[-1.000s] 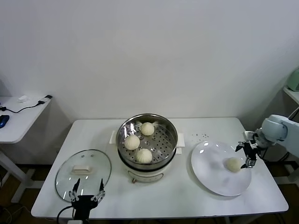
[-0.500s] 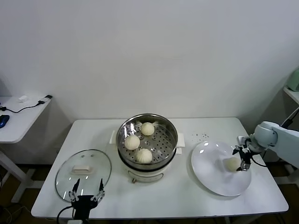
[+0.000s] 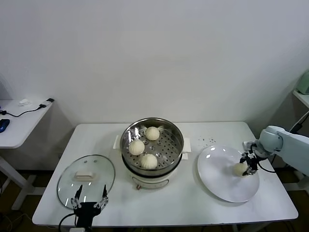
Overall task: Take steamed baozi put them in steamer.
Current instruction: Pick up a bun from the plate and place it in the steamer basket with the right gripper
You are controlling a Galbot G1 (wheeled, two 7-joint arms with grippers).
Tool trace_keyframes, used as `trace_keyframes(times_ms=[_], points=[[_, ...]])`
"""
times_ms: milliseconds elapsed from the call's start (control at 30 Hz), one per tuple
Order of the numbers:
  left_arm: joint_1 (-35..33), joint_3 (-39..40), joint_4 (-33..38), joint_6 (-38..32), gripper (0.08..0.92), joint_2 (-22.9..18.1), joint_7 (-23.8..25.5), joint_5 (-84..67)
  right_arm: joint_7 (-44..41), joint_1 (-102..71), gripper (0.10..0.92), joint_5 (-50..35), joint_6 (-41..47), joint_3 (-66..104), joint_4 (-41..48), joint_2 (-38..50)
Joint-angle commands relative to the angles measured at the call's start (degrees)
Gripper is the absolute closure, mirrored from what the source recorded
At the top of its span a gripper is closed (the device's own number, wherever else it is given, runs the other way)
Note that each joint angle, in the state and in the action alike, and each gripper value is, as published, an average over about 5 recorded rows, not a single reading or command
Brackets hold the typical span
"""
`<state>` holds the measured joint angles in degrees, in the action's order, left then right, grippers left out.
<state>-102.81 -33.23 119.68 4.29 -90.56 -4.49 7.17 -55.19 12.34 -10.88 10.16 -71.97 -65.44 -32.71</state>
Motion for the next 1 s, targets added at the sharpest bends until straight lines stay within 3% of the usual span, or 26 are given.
trace_keyframes(times_ms=[33,300,600,767,1000], points=[[0.1,0.2,0.0,0.1,0.177,0.0,0.0,-0.1,-2.5,12.3,0.431,-5.1,-0.6,-7.6,-3.8,0.7],[0.3,0.9,0.0,0.1,0.177,0.1,0.0,-0.1,-4.0,41.3,0.432,-22.9,0.6,-24.3,-14.5,-3.1],[0.1,1.4,0.9,0.1,0.177,0.8,0.1,-0.3,0.2,53.4,0.431,-42.7,7.7,-22.0,-23.2,-15.9],[-0.2,1.5,1.4,0.1,0.177,1.1,0.1,-0.6,5.8,51.7,0.431,-46.5,11.3,-22.9,-27.8,-21.0],[-0.3,1.8,1.4,0.1,0.177,1.2,0.0,-0.8,11.8,43.4,0.431,-43.4,14.7,-26.3,-27.6,-25.2]])
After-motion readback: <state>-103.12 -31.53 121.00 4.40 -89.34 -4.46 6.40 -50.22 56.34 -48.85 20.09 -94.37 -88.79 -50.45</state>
